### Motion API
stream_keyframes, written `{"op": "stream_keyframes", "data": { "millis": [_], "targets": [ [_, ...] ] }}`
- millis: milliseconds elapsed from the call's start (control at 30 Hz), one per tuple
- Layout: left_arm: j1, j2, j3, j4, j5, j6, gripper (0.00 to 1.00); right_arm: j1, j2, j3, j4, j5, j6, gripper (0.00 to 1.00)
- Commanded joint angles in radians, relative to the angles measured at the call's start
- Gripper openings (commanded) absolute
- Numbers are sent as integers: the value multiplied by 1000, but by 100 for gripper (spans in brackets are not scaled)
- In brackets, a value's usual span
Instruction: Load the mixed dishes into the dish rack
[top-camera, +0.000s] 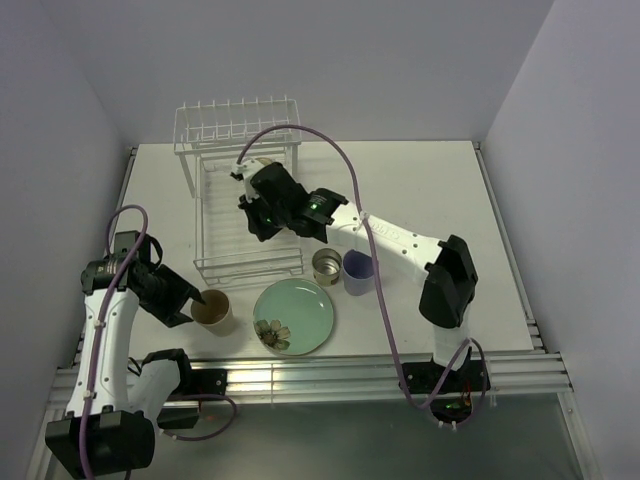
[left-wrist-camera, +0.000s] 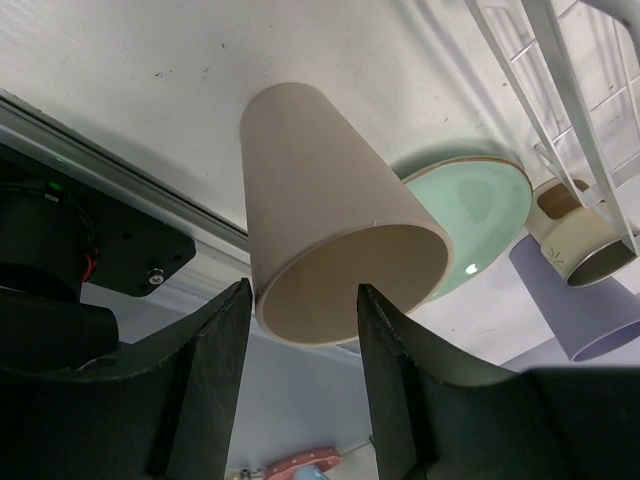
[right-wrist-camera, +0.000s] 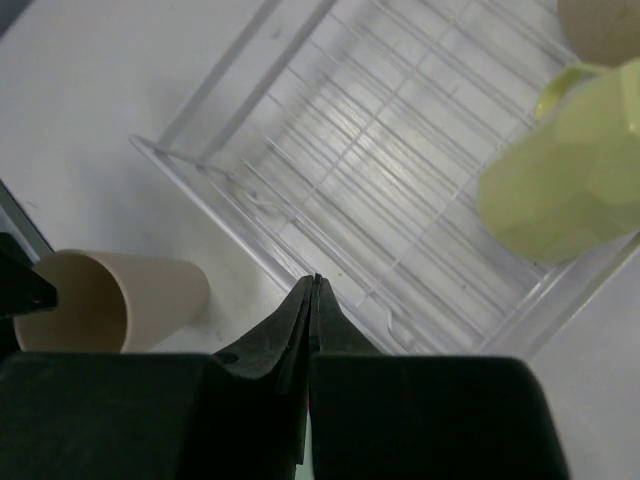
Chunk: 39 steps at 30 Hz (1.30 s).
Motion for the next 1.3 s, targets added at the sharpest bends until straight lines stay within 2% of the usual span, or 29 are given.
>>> {"op": "stream_keyframes", "data": {
  "millis": [0, 233, 433, 567, 800, 1267],
  "targets": [
    [2, -17, -4, 31, -7, -45, 53, -9, -63, -56, 25, 34, -4, 0],
    [1, -36, -3, 54, 30, -67, 52, -45, -41, -54, 25, 118, 13, 0],
    [2, -47, 0, 24, 50, -47, 50, -46, 47, -25, 173, 249, -90, 0],
    [1, -55, 17, 1, 51, -35, 50, -63, 150, 77, 193, 283, -142, 0],
    [1, -93, -21, -13, 54, -2, 51, -112, 267, 258, 167, 306, -133, 0],
    [1, -67, -23, -1, 53, 39, 51, -121, 209, 141, 272, 384, -133, 0]
  ]
}}
